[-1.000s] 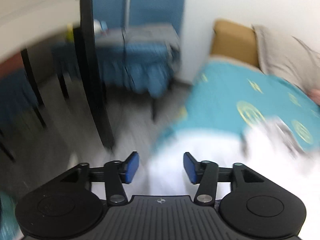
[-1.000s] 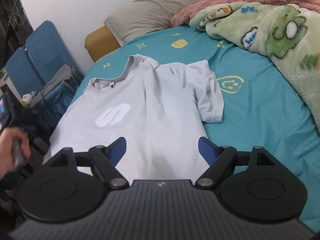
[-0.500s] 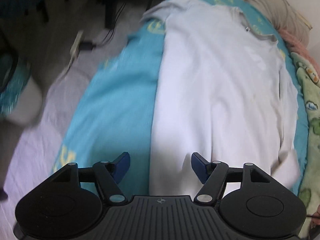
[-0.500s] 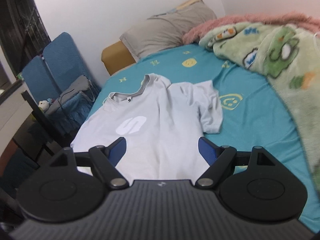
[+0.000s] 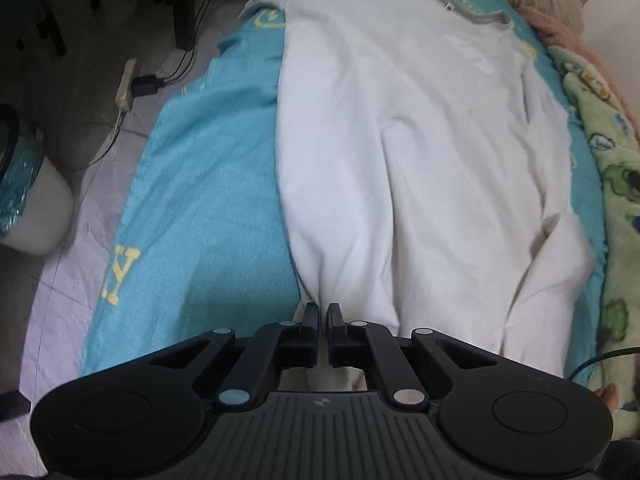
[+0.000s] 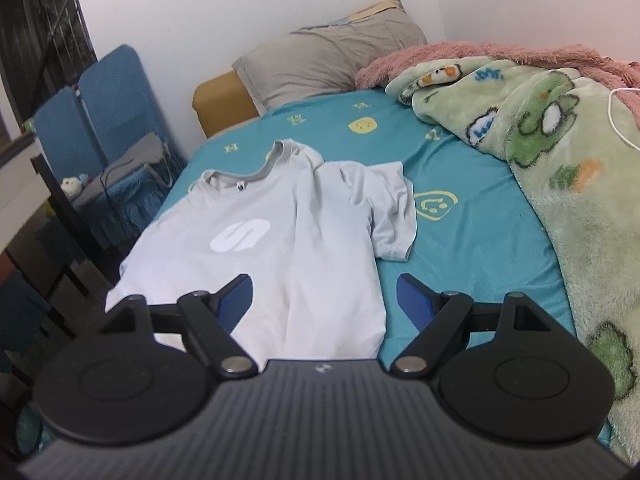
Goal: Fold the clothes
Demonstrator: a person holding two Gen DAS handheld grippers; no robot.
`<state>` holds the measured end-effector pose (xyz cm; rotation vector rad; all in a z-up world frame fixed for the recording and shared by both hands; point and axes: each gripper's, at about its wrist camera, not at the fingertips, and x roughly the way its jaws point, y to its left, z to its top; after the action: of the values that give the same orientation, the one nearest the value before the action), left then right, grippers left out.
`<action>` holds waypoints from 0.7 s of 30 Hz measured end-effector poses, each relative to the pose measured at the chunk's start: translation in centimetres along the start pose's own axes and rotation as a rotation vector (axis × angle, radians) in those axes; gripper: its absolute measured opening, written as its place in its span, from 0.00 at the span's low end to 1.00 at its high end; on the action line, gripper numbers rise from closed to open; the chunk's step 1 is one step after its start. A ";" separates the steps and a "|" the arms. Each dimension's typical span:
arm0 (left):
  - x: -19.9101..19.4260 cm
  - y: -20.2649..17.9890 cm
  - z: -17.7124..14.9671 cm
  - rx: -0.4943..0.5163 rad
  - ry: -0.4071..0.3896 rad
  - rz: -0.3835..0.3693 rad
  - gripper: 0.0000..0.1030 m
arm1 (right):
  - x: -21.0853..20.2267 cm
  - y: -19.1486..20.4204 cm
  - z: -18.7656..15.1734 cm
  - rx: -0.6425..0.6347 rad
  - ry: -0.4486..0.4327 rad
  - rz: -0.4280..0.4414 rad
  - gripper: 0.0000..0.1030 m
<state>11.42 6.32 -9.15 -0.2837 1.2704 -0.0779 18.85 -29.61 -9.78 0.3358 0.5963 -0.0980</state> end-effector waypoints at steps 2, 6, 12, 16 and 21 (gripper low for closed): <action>-2.0 0.3 0.6 0.007 -0.025 -0.008 0.03 | -0.2 -0.2 0.1 0.013 -0.004 0.006 0.78; -4.8 3.0 1.5 -0.070 -0.017 -0.032 0.03 | -0.1 -0.6 0.3 0.046 -0.009 0.009 0.78; -2.9 5.2 1.6 -0.026 0.067 0.156 0.03 | 0.4 -0.7 0.5 0.058 -0.001 0.008 0.78; -2.4 3.1 1.8 0.060 0.010 0.187 0.25 | 0.2 -0.8 0.5 0.050 -0.003 0.006 0.78; -2.9 -1.0 2.3 0.207 -0.156 0.200 0.63 | -0.2 -0.5 0.6 0.028 -0.021 0.008 0.78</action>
<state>12.87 6.37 -5.60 0.0165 1.1196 -0.0154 18.89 -30.28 -9.33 0.3640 0.5729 -0.1018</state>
